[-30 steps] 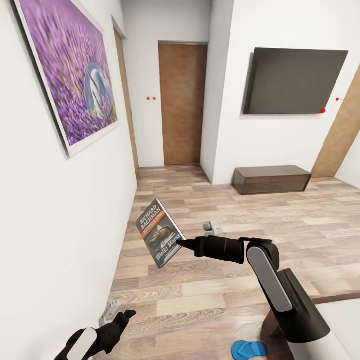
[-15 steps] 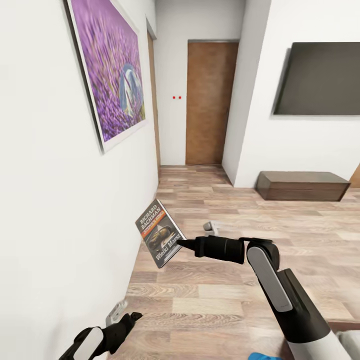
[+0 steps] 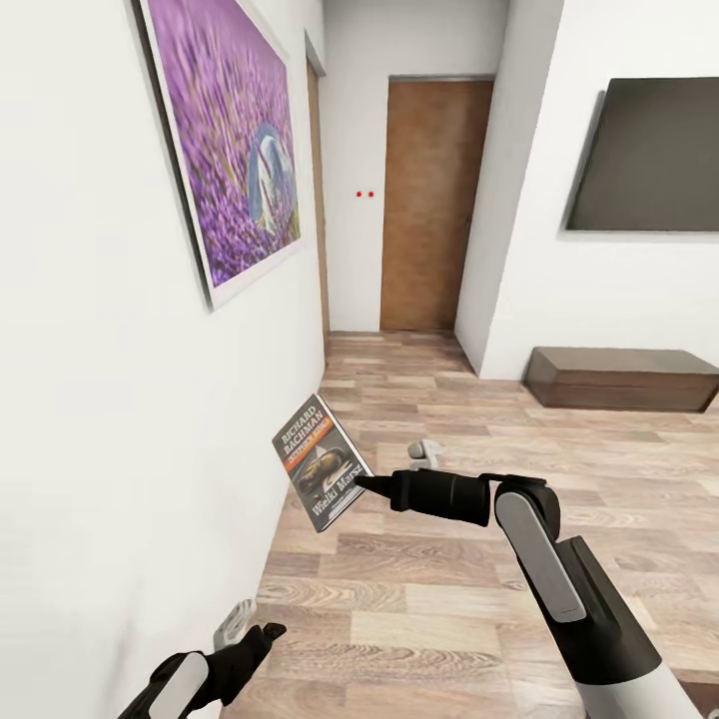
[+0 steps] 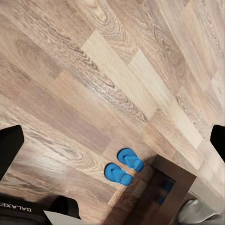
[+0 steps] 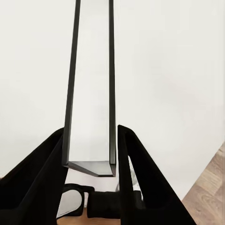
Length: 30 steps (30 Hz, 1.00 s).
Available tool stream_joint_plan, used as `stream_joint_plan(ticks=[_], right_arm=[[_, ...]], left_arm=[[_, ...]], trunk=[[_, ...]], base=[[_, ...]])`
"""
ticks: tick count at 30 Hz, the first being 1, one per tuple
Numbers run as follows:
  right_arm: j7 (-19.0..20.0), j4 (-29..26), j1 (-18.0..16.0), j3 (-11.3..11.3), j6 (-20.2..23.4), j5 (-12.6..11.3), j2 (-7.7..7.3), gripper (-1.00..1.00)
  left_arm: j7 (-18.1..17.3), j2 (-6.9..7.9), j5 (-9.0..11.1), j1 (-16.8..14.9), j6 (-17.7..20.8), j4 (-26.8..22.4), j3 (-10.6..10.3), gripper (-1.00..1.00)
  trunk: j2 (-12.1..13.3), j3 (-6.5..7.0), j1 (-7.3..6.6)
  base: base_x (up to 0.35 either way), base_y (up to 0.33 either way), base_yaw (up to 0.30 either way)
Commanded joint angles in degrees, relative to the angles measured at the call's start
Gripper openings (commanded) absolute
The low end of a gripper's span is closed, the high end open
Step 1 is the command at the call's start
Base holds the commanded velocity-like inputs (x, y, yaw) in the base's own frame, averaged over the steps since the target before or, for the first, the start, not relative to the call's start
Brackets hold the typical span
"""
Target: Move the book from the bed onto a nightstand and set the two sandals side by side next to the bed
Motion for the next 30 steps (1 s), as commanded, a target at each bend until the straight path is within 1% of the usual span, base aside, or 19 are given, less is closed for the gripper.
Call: stream_joint_plan(ticks=[1,25,30], right_arm=[[0.6,-0.02,-0.05,0.01,0.12,0.38,-0.02,-1.0],[0.64,-0.02,-0.01,-0.03,0.08,0.37,-0.06,-1.0],[0.64,-0.02,0.03,-0.08,0.05,0.33,-0.06,-1.0]], left_arm=[[-0.04,0.04,0.24,-0.03,0.14,-0.02,-0.15,1.0],[-0.04,0.04,0.22,-0.03,0.14,-0.05,-0.25,1.0],[-0.04,0.04,0.22,-0.03,0.14,-0.05,-0.25,1.0]], trunk=[[-0.04,-0.06,0.03],[-0.04,-0.06,0.03],[-0.04,-0.06,0.03]], base=[[0.299,0.0,0.007],[0.32,0.0,0.001],[0.323,0.0,-0.118]])
